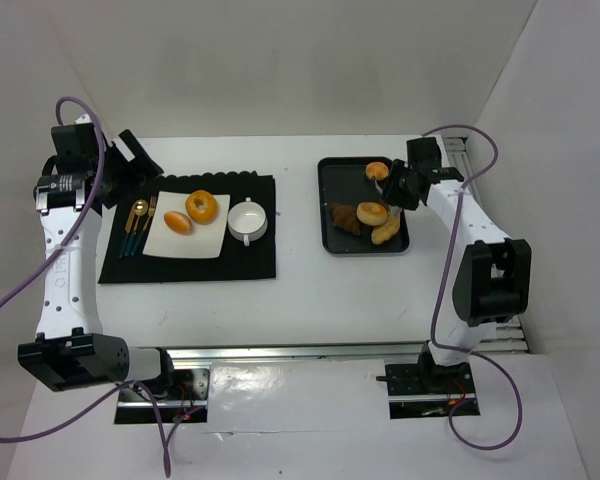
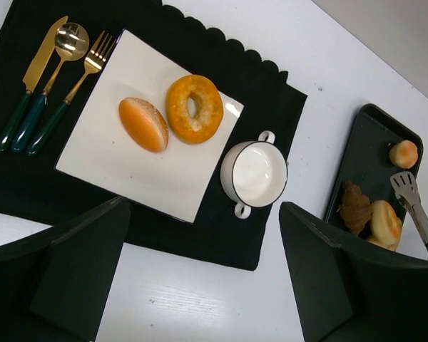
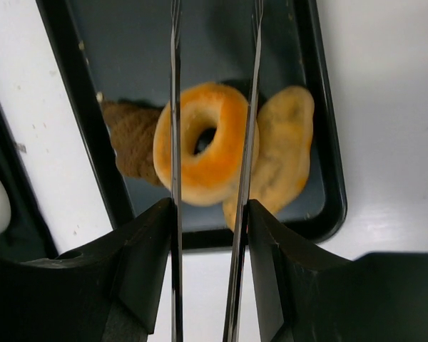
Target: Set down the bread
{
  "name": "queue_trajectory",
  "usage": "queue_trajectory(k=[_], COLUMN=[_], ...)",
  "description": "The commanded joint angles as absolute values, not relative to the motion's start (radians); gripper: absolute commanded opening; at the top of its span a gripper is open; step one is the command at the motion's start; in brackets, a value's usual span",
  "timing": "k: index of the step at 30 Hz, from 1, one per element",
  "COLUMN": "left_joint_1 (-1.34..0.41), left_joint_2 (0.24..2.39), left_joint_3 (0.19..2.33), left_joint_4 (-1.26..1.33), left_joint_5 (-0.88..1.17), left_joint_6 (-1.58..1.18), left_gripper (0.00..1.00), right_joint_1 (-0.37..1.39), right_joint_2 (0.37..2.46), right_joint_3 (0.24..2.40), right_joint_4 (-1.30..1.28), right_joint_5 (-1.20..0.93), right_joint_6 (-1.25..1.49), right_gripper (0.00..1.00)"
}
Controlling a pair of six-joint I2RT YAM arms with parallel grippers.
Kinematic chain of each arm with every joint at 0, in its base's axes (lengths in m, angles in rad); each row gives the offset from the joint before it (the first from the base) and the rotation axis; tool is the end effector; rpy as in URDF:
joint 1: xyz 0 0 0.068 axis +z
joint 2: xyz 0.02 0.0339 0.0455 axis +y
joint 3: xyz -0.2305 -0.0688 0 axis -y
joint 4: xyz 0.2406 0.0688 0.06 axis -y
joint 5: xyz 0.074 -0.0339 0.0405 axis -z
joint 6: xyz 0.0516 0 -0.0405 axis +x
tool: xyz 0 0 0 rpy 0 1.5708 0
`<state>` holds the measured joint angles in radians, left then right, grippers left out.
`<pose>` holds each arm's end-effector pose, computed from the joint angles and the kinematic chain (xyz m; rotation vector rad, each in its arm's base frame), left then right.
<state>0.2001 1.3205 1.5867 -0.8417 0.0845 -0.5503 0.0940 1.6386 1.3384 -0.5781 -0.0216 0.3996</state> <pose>0.2797 0.0523 0.3897 -0.7447 2.0260 -0.2941 0.3617 0.0352 0.2330 0.3656 2.4370 0.2430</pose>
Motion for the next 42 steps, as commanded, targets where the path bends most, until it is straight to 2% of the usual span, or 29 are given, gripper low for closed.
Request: queue_trajectory(k=[1, 10, 19, 28, 36, 42], left_joint_1=[0.198, 0.198, 0.198, 0.198, 0.198, 0.198], left_joint_2=[1.331, 1.331, 1.331, 1.322, 1.322, 1.322], left_joint_3=[1.624, 1.624, 1.606, 1.606, 1.606, 1.615], left_joint_4=[-0.802, -0.802, -0.802, -0.802, -0.802, -0.802], left_joint_5=[0.091, 0.081, 0.081, 0.092, 0.092, 0.081], left_joint_6=[-0.538, -0.538, -0.548, -0.548, -0.548, -0.548], left_gripper=[0.99, 0.99, 0.99, 0.99, 0.99, 0.99], right_joint_1=[0.075, 0.057, 0.048, 0.048, 0.090, 0.244], right_joint_2=[1.667, 1.746, 1.798, 1.747, 1.583, 1.522], right_joint_3=[1.414, 1.425, 1.463, 1.462, 1.401, 1.413], right_joint_4=[-0.473, -0.425, -0.367, -0.376, -0.436, -0.497], right_joint_5=[-0.035, -0.044, -0.077, -0.077, -0.077, -0.155], right_joint_6=[0.429, 0.457, 0.476, 0.456, 0.407, 0.353], right_gripper=[0.52, 0.58, 0.58, 0.32, 0.31, 0.29])
